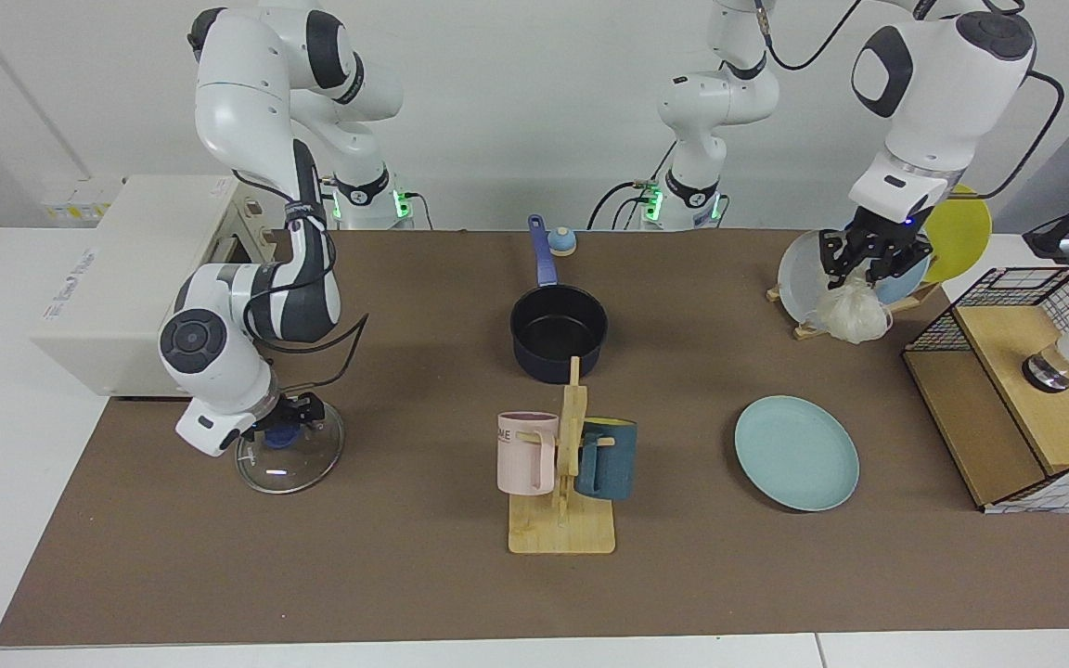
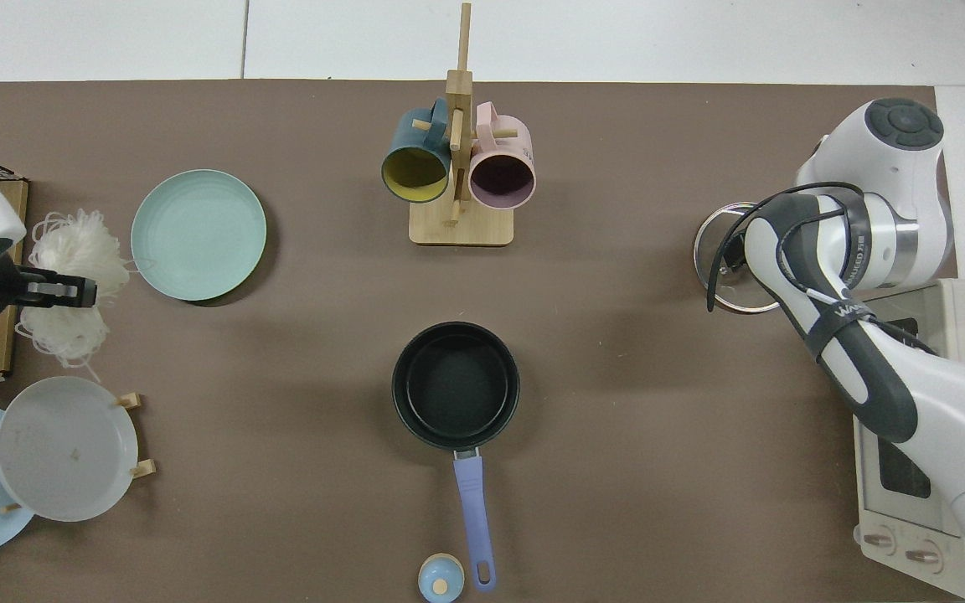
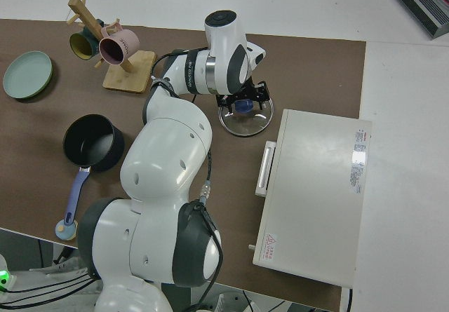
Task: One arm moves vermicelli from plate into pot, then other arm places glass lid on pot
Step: 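Grasp the vermicelli with the left gripper and lift it off the plate, then carry the vermicelli with the left gripper over the black pot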
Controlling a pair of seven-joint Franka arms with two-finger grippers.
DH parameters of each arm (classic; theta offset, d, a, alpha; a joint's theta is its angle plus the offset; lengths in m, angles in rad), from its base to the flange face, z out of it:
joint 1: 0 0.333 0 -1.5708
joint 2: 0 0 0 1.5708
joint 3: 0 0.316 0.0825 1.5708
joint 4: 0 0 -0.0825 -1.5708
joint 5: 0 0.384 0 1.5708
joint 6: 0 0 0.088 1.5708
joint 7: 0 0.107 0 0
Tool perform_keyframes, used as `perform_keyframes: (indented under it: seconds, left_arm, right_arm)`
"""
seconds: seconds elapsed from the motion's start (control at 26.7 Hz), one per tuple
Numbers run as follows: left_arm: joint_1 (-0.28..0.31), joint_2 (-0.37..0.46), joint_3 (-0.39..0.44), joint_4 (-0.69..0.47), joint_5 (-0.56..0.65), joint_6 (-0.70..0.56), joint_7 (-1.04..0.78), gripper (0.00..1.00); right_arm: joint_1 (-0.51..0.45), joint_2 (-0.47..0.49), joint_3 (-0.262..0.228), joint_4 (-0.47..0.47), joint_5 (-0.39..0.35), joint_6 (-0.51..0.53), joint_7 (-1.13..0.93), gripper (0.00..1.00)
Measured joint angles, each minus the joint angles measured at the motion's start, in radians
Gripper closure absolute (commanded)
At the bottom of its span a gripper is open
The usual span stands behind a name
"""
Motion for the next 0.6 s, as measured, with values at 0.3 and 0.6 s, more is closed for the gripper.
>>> perform_keyframes:
  seconds: [0.3,0.6]
  left_arm:
    - [-0.011,-0.001,-0.145,-0.025,-0.036,0.026,-0.211,1.00]
    - [-0.012,0.000,-0.308,-0.035,-0.047,0.109,-0.424,1.00]
  right_arm:
    - [0.001,0.004,0.001,0.006,0.001,0.000,0.000,0.84]
    - [0.004,0.005,0.002,0.009,0.002,-0.002,0.002,1.00]
